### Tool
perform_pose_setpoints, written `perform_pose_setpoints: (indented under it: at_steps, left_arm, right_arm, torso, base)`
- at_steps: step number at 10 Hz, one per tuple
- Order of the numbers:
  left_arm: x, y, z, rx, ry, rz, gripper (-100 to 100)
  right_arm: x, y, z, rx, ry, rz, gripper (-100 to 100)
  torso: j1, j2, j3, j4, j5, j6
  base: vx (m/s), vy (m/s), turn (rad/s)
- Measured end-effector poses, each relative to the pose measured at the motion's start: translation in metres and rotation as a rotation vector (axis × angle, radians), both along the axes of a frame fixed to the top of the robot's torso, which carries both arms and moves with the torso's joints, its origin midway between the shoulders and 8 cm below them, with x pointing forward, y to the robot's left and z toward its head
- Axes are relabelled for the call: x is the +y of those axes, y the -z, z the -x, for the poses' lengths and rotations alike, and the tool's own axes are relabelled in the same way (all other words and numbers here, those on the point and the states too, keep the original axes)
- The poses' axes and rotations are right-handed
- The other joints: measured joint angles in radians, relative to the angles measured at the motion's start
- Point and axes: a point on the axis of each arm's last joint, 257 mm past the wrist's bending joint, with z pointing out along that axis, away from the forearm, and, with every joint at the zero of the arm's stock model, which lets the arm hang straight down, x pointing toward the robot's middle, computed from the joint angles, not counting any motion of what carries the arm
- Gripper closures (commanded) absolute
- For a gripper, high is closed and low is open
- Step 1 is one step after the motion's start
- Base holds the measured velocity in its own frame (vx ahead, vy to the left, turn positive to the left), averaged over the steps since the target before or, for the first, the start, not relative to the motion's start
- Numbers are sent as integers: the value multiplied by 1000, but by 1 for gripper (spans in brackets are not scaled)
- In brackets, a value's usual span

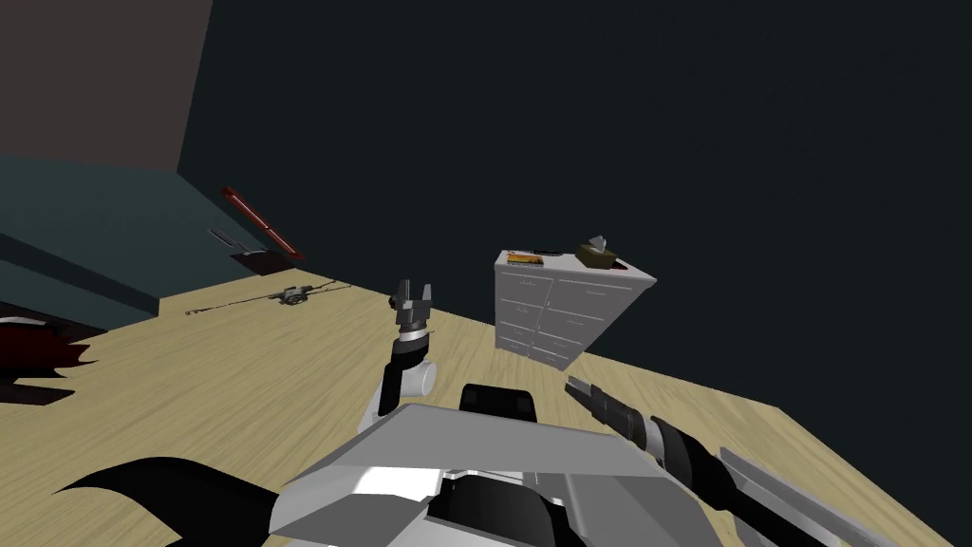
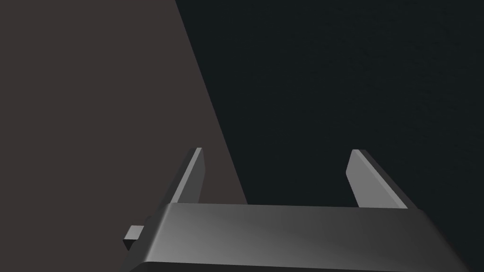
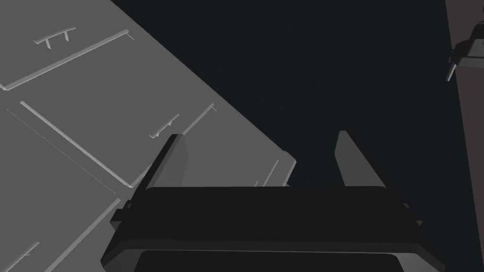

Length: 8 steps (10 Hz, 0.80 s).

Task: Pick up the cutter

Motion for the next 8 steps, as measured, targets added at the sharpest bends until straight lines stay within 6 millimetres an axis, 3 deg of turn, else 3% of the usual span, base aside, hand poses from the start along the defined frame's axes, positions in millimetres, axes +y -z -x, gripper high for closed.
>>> perform_pose_setpoints:
  at_steps: [5, 8]
  left_arm:
    - [0, 0, 0, 0, 0, 0, 0]
    - [0, 0, 0, 0, 0, 0, 0]
  right_arm:
    - [-63, 33, 32, 95, -84, 174, -100]
    - [-101, 41, 53, 144, -119, 268, -100]
  torso:
    - [1, 0, 0, 0, 0, 0]
    - [1, 0, 0, 0, 0, 0]
  base:
    - [-28, 59, 47]
    - [-20, 59, 59]
